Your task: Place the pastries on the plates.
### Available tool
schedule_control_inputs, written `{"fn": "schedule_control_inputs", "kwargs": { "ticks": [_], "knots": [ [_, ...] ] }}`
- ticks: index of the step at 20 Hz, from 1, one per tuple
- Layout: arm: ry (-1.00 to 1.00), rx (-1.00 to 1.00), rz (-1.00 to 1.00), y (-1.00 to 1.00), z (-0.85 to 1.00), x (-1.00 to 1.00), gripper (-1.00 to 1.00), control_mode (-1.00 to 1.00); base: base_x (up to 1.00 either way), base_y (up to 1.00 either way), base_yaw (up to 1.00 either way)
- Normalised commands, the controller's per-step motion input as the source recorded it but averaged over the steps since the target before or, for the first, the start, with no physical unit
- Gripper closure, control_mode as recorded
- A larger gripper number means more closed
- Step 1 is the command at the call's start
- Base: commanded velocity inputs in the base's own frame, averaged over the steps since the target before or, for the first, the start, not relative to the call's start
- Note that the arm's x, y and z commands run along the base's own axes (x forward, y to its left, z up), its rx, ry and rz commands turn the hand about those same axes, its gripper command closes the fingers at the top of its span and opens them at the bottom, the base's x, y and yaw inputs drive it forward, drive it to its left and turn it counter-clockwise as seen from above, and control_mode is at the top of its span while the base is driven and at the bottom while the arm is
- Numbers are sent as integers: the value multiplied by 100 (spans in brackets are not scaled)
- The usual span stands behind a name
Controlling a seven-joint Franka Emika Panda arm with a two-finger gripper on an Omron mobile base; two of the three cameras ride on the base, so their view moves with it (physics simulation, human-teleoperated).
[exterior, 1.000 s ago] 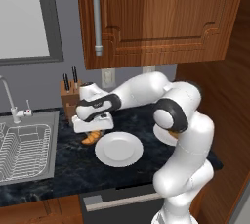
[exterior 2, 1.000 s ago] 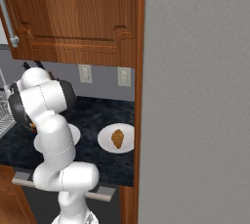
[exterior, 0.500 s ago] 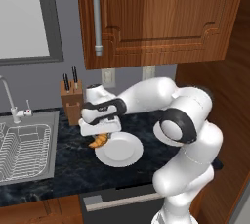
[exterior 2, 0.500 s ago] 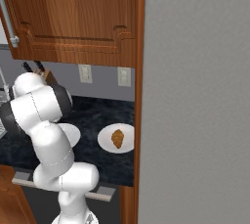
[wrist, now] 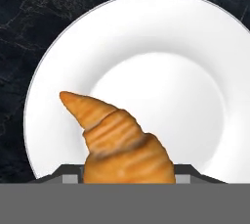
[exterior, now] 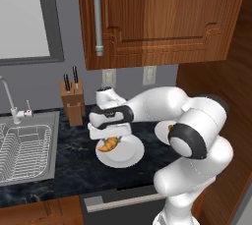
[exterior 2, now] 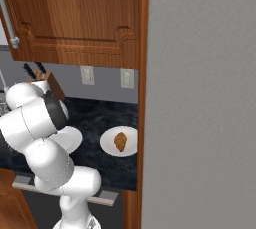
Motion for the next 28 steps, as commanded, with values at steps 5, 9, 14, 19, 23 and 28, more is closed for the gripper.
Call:
{"fn": "schedule_control_inputs", "kwargs": {
  "ticks": [5,9,14,19,23,28],
  "knots": [
    [0,0,0,-25,0,-3,100,-100,0,0,0],
    [0,-1,0,-13,-7,0,100,-100,0,0,0],
    [0,0,0,0,-6,0,100,-100,0,0,0],
    [0,0,0,0,-3,0,-100,-100,0,0,0],
    [0,0,0,0,0,0,-100,-100,0,0,0],
    [0,0,0,-1,0,0,-100,-100,0,0,0]
  ]
}}
